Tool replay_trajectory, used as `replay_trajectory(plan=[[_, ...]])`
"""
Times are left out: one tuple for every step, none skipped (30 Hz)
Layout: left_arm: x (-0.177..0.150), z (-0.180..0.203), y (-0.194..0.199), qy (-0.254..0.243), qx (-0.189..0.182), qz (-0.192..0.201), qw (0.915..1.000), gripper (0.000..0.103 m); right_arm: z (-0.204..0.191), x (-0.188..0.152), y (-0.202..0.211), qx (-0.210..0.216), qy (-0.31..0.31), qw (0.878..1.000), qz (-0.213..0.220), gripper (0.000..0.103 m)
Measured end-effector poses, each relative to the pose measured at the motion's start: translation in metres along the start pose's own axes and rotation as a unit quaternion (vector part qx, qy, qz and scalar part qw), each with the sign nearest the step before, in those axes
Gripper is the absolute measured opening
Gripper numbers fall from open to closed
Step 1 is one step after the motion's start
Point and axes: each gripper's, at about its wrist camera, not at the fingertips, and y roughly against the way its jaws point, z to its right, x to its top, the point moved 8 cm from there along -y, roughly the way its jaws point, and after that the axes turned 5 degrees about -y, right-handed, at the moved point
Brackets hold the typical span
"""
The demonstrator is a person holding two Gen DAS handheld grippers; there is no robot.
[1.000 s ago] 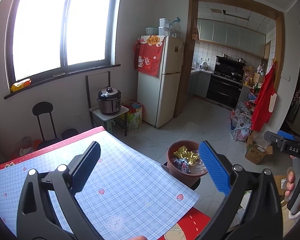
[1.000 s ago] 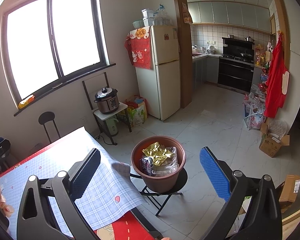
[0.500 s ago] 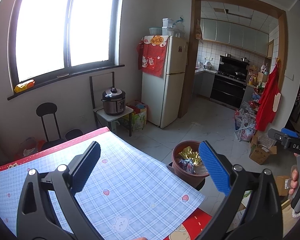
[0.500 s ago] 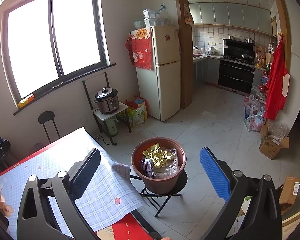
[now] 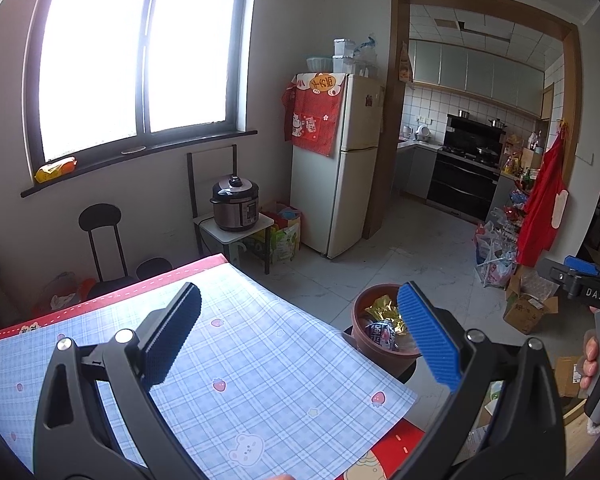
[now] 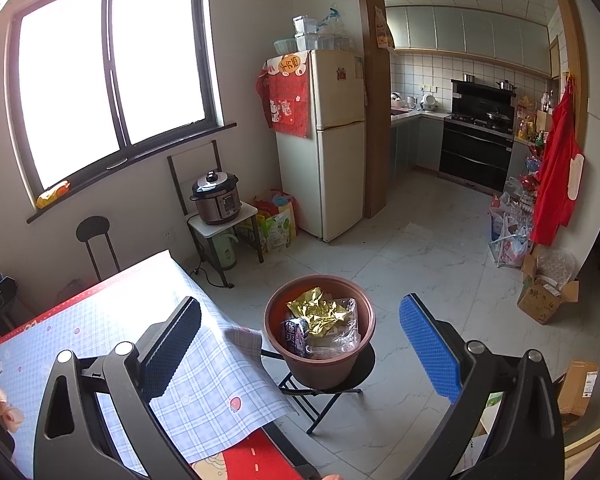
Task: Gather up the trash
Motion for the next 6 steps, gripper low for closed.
replay_trajectory(plan=[[0.0002,-0.0008,0.0001,0.001,0.002,0.001,1.0000,0.097,-0.0007,0.0005,-0.0008,0.000,0.001,1.000,0.000,0.097],[0.0002,-0.0015,0.0001,0.002,0.004,0.001,1.0000,0.097,-0.0012,0.0010,-0.0016,0.001,0.003,1.000,0.000,0.097],[0.0001,-0.0021,0.0000,0.003,0.006,0.001,1.0000,0.097,-0.0021,0.0013,-0.0025,0.001,0.004,1.000,0.000,0.097],[0.0003,-0.0027,-0.0001,0.005,0.006,0.002,1.0000,0.097,-0.0026,0.0015,-0.0030,0.002,0.004,1.000,-0.001,0.097],[0.0003,-0.0032,-0.0003,0.007,0.005,0.002,1.0000,0.097,-0.0043,0.0004,-0.0026,0.002,0.005,1.000,-0.001,0.097],[0.0001,-0.0036,-0.0005,0.008,0.005,0.002,1.0000,0.097,-0.0043,0.0004,-0.0026,0.002,0.005,1.000,-0.001,0.097]])
